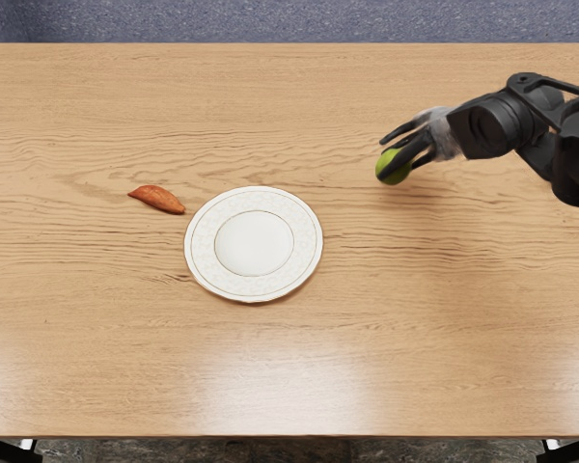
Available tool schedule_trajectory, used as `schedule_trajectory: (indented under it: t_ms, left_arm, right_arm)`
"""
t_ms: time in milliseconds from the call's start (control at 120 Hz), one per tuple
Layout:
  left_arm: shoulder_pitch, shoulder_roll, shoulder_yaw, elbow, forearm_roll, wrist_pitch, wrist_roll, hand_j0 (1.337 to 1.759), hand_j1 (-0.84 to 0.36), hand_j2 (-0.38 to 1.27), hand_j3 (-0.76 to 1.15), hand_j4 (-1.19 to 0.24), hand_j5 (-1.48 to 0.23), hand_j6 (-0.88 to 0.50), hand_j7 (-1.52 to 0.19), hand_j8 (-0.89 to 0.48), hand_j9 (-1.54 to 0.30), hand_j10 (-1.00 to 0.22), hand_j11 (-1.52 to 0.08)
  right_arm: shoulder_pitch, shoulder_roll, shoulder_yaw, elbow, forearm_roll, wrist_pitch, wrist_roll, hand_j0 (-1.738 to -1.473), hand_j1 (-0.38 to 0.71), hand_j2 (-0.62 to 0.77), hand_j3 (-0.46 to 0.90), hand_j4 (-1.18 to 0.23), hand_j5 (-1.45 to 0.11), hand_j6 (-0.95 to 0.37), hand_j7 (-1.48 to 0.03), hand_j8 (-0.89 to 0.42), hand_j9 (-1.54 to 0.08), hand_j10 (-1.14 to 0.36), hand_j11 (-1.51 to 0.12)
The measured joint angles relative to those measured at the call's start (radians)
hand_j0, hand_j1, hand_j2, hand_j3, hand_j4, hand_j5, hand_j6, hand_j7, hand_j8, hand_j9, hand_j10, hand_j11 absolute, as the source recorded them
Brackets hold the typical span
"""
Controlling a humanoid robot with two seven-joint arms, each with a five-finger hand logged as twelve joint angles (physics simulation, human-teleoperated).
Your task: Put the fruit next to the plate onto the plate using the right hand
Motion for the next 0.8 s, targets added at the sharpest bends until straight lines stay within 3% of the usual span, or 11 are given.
schedule_trajectory:
  t_ms: [242, 458, 658, 800]
  left_arm:
    - [-0.001, 0.0, 0.0, 0.0, 0.0, 0.0, 0.0, 1.658, 0.34, 0.0, 0.0, -0.01, -0.02, -0.01, -0.02, -0.01, -0.02, -0.01, -0.02]
    - [-0.001, 0.0, 0.0, 0.0, 0.0, 0.0, 0.0, 1.658, 0.34, 0.0, 0.0, -0.01, -0.02, -0.01, -0.02, -0.01, -0.02, -0.01, -0.02]
    - [-0.001, 0.0, 0.0, 0.0, 0.0, 0.0, 0.0, 1.658, 0.34, 0.0, 0.0, -0.01, -0.02, -0.01, -0.02, -0.01, -0.02, -0.01, -0.02]
    - [0.0, 0.0, 0.0, 0.0, 0.0, 0.0, 0.0, 1.658, 0.34, 0.0, 0.0, -0.01, -0.02, -0.01, -0.02, -0.01, -0.02, -0.01, -0.02]
  right_arm:
    - [-0.065, 0.095, 0.23, -0.021, 0.003, 0.243, 0.001, -1.655, 0.3, 0.32, 0.0, -0.8, -1.27, -0.45, -1.12, -0.25, -1.19, -0.39, -1.17]
    - [-0.083, 0.206, 0.259, -0.028, -0.008, 0.277, 0.001, -1.655, 0.32, 0.37, 0.0, -0.81, -1.28, -0.44, -1.13, -0.25, -1.18, -0.36, -1.17]
    - [-0.104, 0.235, 0.261, -0.034, -0.013, 0.281, 0.001, -1.655, 0.32, 0.38, 0.0, -0.81, -1.27, -0.46, -1.13, -0.27, -1.22, -0.38, -1.18]
    - [-0.118, 0.234, 0.239, -0.031, -0.019, 0.274, 0.002, -1.657, 0.12, 0.18, 0.0, -0.52, -0.79, -0.34, -0.72, -0.24, -0.77, -0.28, -0.74]
